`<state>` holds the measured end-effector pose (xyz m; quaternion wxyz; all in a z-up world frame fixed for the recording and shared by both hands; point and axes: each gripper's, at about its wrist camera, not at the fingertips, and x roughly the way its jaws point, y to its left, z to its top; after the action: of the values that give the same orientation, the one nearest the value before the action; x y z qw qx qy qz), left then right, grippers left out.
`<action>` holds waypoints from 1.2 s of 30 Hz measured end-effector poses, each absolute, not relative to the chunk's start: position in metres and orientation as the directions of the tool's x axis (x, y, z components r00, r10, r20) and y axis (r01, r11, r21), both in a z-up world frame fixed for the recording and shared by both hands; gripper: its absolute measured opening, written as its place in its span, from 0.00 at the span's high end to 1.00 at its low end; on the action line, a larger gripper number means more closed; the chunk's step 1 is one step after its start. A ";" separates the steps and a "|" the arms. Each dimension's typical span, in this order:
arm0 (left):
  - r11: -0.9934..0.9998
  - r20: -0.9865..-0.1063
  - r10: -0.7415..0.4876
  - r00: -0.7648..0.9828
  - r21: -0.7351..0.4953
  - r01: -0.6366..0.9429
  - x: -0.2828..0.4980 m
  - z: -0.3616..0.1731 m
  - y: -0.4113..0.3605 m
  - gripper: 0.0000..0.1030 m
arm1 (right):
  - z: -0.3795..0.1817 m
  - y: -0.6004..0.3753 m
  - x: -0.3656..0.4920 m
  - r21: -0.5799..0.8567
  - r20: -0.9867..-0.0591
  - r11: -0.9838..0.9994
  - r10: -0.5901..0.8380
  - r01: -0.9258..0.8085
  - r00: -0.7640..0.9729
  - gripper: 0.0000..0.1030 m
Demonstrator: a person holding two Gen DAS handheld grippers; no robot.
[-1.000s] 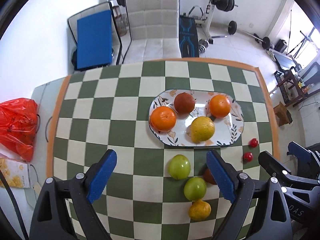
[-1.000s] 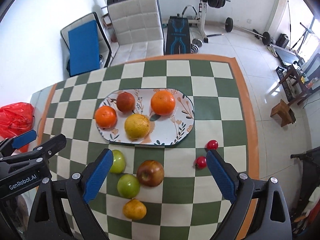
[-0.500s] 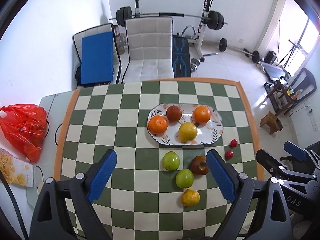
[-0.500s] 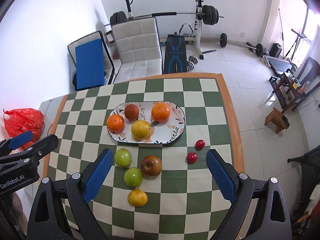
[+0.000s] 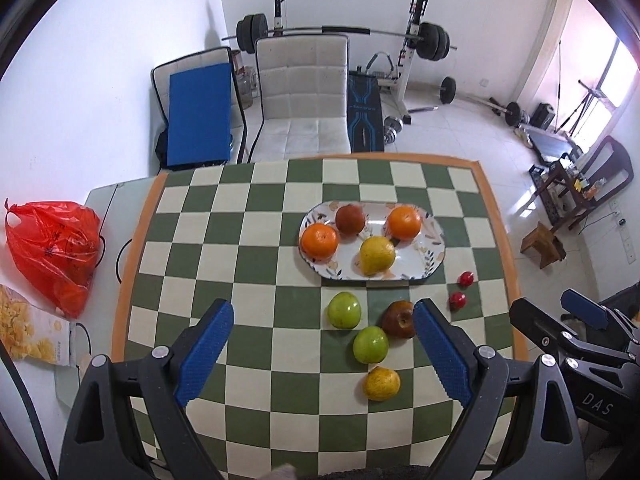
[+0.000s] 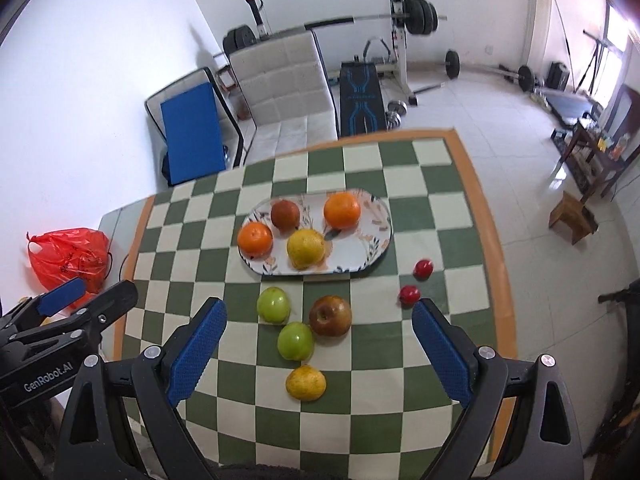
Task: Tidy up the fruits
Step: 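Grasp the brown apple with the right tool while the left tool reaches the green apple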
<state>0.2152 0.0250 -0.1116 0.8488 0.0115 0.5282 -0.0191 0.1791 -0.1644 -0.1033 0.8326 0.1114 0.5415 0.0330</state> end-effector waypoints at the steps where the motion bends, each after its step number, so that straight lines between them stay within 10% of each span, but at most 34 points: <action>1: 0.999 -0.901 -0.001 0.434 0.017 0.038 0.218 -0.119 0.025 0.11 | -0.114 -0.165 0.183 0.238 -0.900 0.969 0.193 0.070 0.392 0.07; 15: 0.987 -0.986 0.140 0.093 0.132 -0.087 0.270 -0.272 0.051 0.03 | -0.352 -0.144 0.252 0.275 -0.960 0.945 0.279 0.176 0.003 0.24; 28: 1.000 -0.990 0.009 -0.138 0.009 0.004 0.320 -0.375 0.002 0.04 | -0.373 -0.184 0.226 0.275 -0.955 0.941 0.291 0.199 -0.056 0.34; 33: 0.997 -0.987 -0.038 -0.157 -0.048 0.066 0.320 -0.391 -0.014 0.48 | -0.384 -0.201 0.222 0.292 -0.947 0.926 0.315 0.240 -0.067 0.34; 36: 0.996 -0.992 0.011 -0.126 -0.001 0.091 0.311 -0.387 -0.016 0.49 | -0.390 -0.206 0.226 0.311 -0.937 0.914 0.341 0.260 -0.079 0.33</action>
<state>0.3106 -0.0158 -0.3873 0.6600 0.0339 0.7499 -0.0305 0.2263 -0.2060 -0.3898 0.6470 0.2047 0.7338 0.0312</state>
